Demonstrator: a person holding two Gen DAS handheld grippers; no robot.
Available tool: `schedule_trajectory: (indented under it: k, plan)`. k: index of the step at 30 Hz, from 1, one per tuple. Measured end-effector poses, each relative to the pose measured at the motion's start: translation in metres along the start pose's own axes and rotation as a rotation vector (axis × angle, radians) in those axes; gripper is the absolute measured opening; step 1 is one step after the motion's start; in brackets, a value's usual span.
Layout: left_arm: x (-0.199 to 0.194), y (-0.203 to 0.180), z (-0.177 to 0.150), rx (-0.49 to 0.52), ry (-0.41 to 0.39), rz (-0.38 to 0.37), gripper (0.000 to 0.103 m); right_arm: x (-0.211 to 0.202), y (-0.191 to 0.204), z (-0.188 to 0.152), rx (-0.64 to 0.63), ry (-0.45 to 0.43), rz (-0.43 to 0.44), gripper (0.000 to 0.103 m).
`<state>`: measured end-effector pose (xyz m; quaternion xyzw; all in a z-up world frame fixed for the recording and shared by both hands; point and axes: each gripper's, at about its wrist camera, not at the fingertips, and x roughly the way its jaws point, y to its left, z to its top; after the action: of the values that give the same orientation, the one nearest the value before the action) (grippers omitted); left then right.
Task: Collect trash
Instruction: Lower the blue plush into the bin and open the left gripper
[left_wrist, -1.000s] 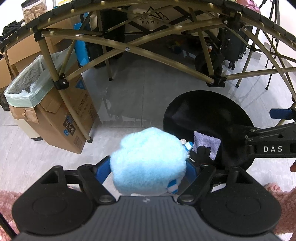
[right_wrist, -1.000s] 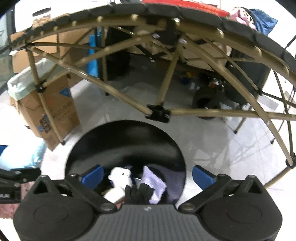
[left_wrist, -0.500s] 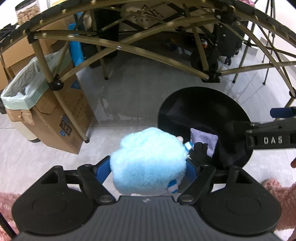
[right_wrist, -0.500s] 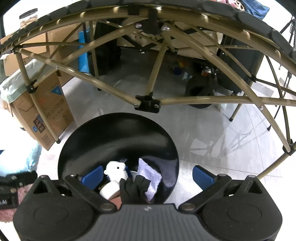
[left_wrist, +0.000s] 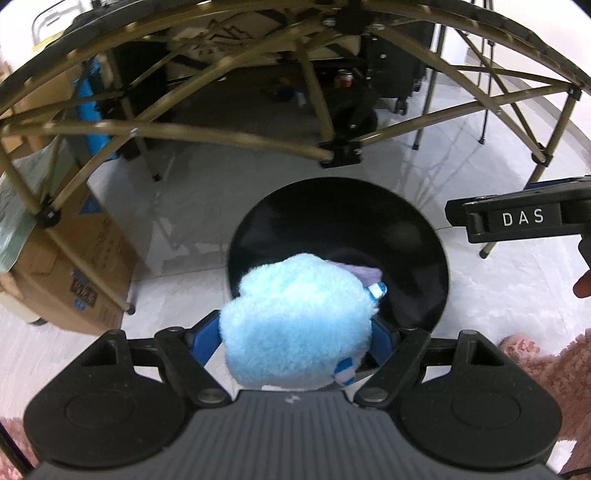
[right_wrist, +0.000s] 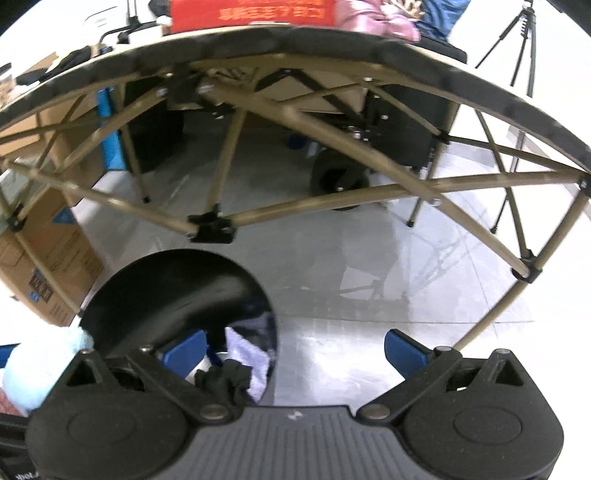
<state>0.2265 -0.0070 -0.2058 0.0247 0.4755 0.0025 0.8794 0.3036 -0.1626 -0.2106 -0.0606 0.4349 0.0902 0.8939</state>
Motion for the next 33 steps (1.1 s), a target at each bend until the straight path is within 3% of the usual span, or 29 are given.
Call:
schedule_trajectory:
  k: [17,28,31,32,33]
  plan:
    - [0.044,-0.046,0.041,0.071,0.015,-0.013,0.080,-0.016,-0.059,-0.004,0.147,-0.030,-0.067,0.103]
    - [0.061,-0.049,0.047,0.054,0.047,-0.014,0.081,-0.015,-0.067,-0.006,0.167,-0.020,-0.060,0.103]
    - [0.061,-0.049,0.048,0.051,0.061,-0.023,0.092,-0.015,-0.066,-0.006,0.164,-0.017,-0.060,0.103]
    - [0.060,-0.049,0.048,0.047,0.069,-0.018,0.103,-0.014,-0.066,-0.006,0.164,-0.016,-0.060,0.103]
    - [0.060,-0.050,0.048,0.045,0.072,-0.013,0.103,-0.014,-0.066,-0.006,0.164,-0.015,-0.061,0.103]
